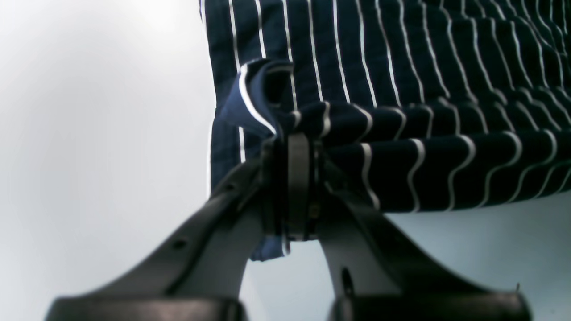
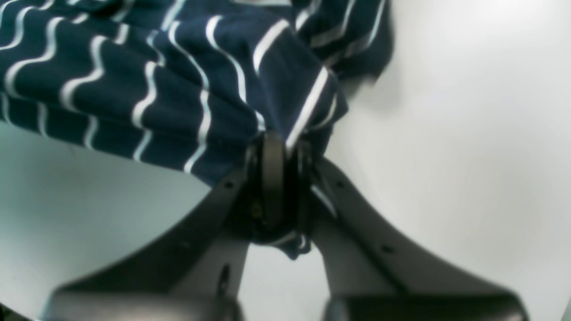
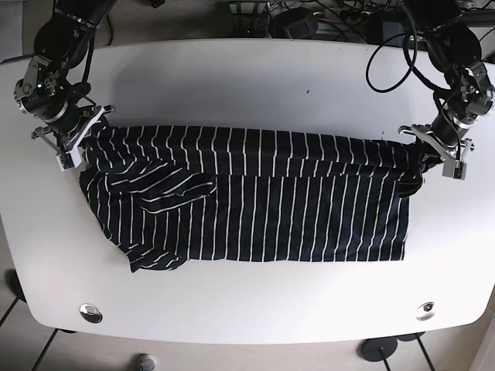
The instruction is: Fold the T-shirt properly
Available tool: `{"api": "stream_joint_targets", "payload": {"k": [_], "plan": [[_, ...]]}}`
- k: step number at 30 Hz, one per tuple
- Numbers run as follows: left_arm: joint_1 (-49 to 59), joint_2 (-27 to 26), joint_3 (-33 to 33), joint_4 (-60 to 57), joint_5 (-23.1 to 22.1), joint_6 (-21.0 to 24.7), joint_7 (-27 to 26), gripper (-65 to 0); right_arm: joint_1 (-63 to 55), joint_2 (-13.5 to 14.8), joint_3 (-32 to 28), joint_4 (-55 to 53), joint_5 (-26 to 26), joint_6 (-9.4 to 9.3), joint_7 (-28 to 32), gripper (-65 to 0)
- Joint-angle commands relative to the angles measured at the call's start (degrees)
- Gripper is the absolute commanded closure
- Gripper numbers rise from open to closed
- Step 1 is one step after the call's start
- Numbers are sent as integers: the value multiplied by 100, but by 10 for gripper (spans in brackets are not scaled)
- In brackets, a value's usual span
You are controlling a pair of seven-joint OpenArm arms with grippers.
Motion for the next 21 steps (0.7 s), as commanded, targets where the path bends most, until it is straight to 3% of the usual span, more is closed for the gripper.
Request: {"api": "stream_joint_targets", "payload": {"k": [1, 7, 12, 18, 21], "plan": [[-134, -125, 44, 100, -100, 29, -194, 0, 199, 89, 2, 84, 98, -12, 152, -17], [-1725, -169, 994, -533, -100, 319, -194, 0, 1500, 133, -323, -602, 37, -12, 152, -17], [-3263, -345, 1688, -1509, -73, 346, -221, 0, 2872, 405, -657, -1165, 37, -12, 152, -17], [-4784, -327, 2075, -1834, 665, 319, -203, 0, 4463, 730, -1044, -1692, 37, -12, 152, -17], [-5655, -450, 2295, -1984, 753, 311, -194, 0, 5360, 871, -1369, -1947, 37, -12, 134, -17]]}}
